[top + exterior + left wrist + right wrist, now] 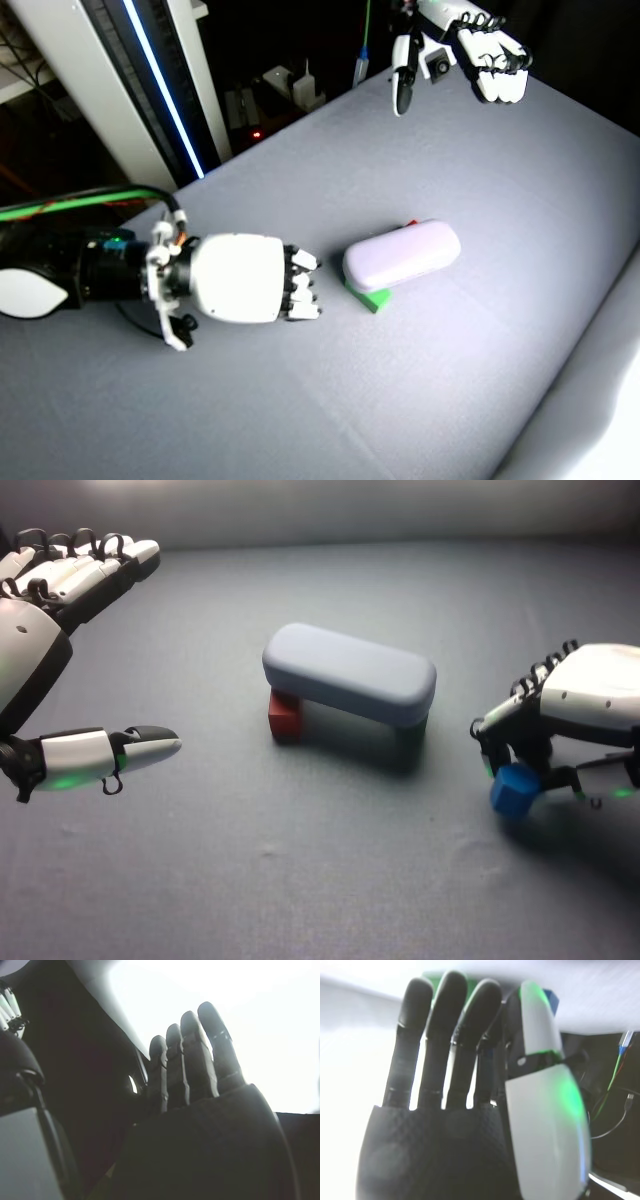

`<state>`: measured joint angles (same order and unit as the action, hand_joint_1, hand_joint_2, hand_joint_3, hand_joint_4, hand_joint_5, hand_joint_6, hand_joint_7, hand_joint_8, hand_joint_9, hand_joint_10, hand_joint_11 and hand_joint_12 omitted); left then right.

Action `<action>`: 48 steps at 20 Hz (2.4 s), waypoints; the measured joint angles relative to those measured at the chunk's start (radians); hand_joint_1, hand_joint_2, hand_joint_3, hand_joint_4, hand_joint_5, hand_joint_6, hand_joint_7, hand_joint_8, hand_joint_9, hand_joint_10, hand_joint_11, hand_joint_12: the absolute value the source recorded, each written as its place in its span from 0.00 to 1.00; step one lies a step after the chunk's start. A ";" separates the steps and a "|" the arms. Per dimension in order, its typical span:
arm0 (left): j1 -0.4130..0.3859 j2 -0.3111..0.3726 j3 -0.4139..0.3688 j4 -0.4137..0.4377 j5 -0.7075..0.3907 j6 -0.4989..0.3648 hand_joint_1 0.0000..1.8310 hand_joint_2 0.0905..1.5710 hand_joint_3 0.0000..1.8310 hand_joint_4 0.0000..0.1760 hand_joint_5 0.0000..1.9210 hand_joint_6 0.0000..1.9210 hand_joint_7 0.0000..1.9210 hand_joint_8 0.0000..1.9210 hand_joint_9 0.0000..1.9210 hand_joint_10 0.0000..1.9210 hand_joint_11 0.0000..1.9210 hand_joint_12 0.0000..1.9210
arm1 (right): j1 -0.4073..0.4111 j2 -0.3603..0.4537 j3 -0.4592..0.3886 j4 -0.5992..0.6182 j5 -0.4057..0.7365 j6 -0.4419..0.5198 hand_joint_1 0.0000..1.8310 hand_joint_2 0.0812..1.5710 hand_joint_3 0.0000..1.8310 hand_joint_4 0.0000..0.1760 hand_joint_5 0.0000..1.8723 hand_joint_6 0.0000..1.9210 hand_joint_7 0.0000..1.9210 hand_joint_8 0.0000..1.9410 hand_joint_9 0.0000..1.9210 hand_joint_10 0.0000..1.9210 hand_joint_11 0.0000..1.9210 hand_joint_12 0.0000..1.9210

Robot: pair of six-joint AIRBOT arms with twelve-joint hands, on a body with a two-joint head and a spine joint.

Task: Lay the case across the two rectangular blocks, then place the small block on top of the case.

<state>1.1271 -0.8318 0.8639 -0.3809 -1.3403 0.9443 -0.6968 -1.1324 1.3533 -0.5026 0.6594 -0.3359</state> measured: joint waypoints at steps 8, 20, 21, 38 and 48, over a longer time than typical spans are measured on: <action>0.004 0.000 0.000 0.000 0.000 -0.002 0.49 0.51 0.00 0.00 0.13 0.00 0.13 0.00 0.14 0.00 0.00 0.44 | -0.013 0.000 -0.005 -0.018 -0.026 0.006 0.66 0.71 0.00 0.06 0.46 0.63 0.51 0.51 0.43 0.38 0.26 0.60; 0.013 -0.001 0.000 -0.002 -0.008 -0.011 0.48 0.51 0.00 0.00 0.13 0.00 0.12 0.00 0.13 0.00 0.00 0.40 | -0.019 0.022 -0.010 -0.023 -0.018 0.012 0.71 0.64 0.00 0.00 0.39 0.00 0.38 0.00 0.34 0.02 0.03 0.63; 0.013 -0.001 0.000 -0.003 -0.008 -0.013 0.49 0.51 0.00 0.00 0.13 0.00 0.12 0.00 0.13 0.00 0.00 0.40 | -0.019 0.027 -0.015 -0.023 -0.023 0.011 0.74 0.65 0.00 0.00 0.37 0.00 0.36 0.00 0.32 0.01 0.01 0.61; 0.025 -0.007 -0.001 -0.006 -0.021 -0.023 0.48 0.53 0.00 0.00 0.13 0.00 0.12 0.00 0.13 0.00 0.00 0.38 | -0.005 0.060 -0.069 -0.093 0.012 0.006 0.57 0.61 0.00 0.17 0.28 0.00 0.30 0.01 0.31 0.01 0.03 0.68; 0.025 -0.007 -0.001 -0.011 -0.022 -0.023 0.47 0.52 0.00 0.00 0.13 0.00 0.13 0.00 0.13 0.00 0.00 0.41 | -0.005 0.011 -0.038 -0.122 -0.029 0.007 0.64 0.62 0.00 0.00 0.41 0.01 0.24 0.42 0.28 0.53 0.24 0.69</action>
<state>1.1519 -0.8391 0.8631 -0.3916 -1.3621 0.9211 -0.7013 -1.1213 1.3155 -0.6250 0.6308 -0.3286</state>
